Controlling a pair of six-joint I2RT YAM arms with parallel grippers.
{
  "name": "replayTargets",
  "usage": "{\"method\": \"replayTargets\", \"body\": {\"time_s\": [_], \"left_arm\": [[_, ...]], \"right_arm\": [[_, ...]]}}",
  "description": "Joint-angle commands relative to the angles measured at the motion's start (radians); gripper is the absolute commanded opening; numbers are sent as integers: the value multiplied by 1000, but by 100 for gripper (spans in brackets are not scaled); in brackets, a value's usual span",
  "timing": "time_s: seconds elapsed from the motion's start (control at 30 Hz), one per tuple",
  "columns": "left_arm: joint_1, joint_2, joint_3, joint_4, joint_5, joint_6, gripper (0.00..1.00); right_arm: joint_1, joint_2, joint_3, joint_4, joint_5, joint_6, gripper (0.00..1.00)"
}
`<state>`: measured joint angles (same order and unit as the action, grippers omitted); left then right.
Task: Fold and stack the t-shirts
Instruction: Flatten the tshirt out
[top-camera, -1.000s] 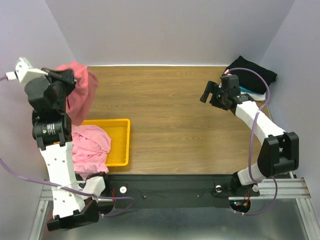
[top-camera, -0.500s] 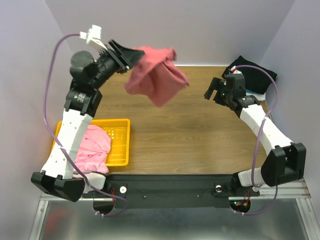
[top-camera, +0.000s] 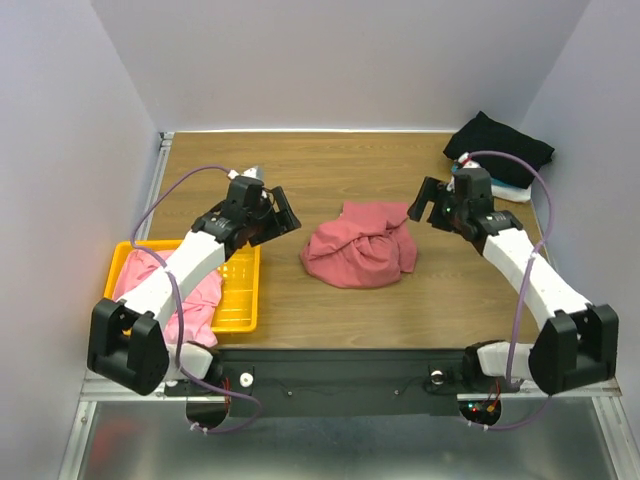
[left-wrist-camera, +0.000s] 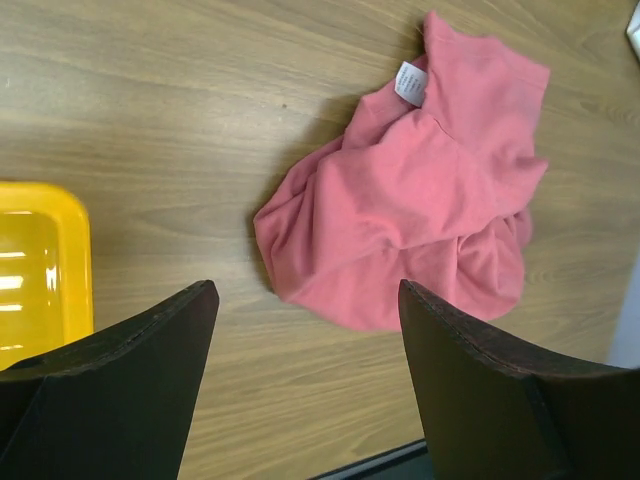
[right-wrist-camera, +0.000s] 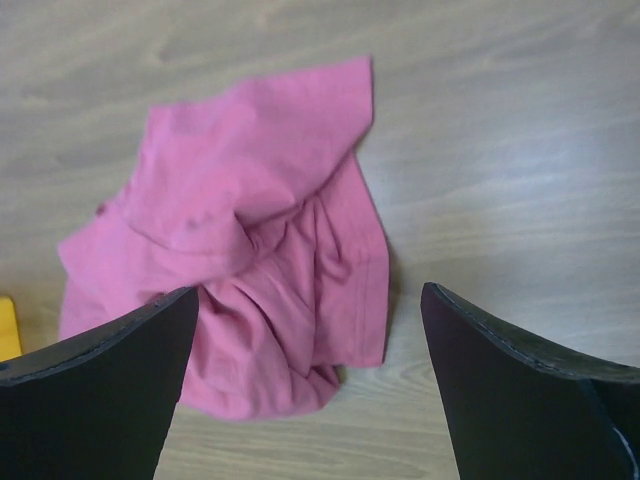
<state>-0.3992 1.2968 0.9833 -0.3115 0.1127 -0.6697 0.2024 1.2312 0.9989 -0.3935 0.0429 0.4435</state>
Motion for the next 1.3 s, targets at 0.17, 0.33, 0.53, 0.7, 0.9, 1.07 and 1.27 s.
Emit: {"method": "replayTargets", "body": {"time_s": [0.17,0.33,0.53,0.7,0.9,1.07,1.27], "left_arm": [[-104,96,86,46,-51,134,84],[-124,208,118,52,-50,153,84],[-125,312,182,31,-38,182,84],[-125,335,245,-4,-54,193,84],[-125,329,259,-26,-74,179,84],[-125,260,290,-24,-81,153,84],[-125,181,391,-14,-57,148,85]], "right_arm": [[5,246,81,74,-190,50,95],[31,384,156,94,-245,90,93],[106,494,224,113,-270,115,91],[120,582,280,113,-308,115,56],[118,574,346,78,-307,106,0],[117,466,477,13,-270,58,0],[117,341,555,-8,-428,-6,0]]}}
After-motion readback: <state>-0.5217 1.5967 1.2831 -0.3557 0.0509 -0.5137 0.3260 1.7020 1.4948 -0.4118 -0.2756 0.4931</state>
